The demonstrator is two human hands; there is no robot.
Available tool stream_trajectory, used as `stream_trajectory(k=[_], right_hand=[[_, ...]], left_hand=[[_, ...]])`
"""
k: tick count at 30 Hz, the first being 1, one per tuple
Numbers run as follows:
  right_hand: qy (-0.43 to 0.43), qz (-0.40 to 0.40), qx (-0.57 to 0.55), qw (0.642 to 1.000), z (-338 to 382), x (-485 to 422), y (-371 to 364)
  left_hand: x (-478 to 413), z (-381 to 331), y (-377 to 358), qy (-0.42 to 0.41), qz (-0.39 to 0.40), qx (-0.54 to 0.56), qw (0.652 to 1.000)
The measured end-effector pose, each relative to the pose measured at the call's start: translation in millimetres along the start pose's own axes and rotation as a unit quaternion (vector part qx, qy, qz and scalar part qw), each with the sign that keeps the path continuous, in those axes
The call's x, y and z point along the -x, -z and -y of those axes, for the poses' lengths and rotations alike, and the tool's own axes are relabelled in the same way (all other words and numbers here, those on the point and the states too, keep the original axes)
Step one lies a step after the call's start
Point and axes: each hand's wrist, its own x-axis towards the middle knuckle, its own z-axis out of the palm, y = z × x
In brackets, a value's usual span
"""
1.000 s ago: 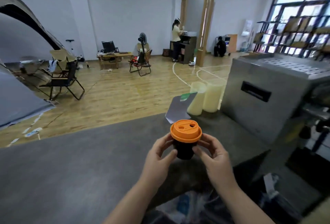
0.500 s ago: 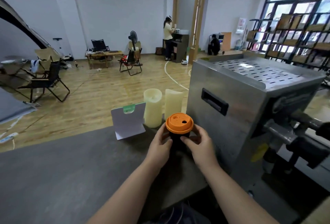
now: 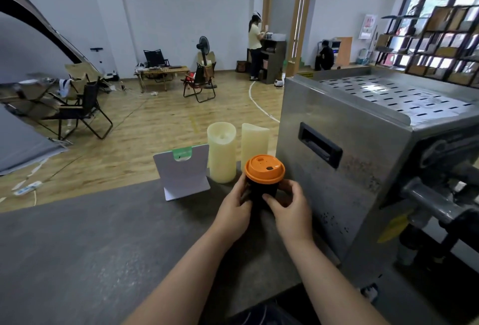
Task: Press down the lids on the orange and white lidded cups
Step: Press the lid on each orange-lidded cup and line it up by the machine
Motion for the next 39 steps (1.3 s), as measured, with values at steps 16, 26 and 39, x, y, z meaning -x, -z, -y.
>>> stream_trajectory(k=[16, 26, 39], right_hand=[[0.045, 0.069, -0.071, 0.994, 49.6, 88.3, -54.4], [0.041, 0.176, -0.165, 0.970, 179.5, 261.5, -264.3], [0.011, 0.348, -0.204, 0.915, 348.5, 501.8, -521.0]], left_hand=[[128.1, -16.7, 139.8, 0.073, -0.048, 0.063, 0.994], [291.8, 0.6, 390.8, 0.061, -0.125, 0.045, 0.989], [527.5, 40.5, 711.1, 0.058, -0.402, -0.012, 0.914]])
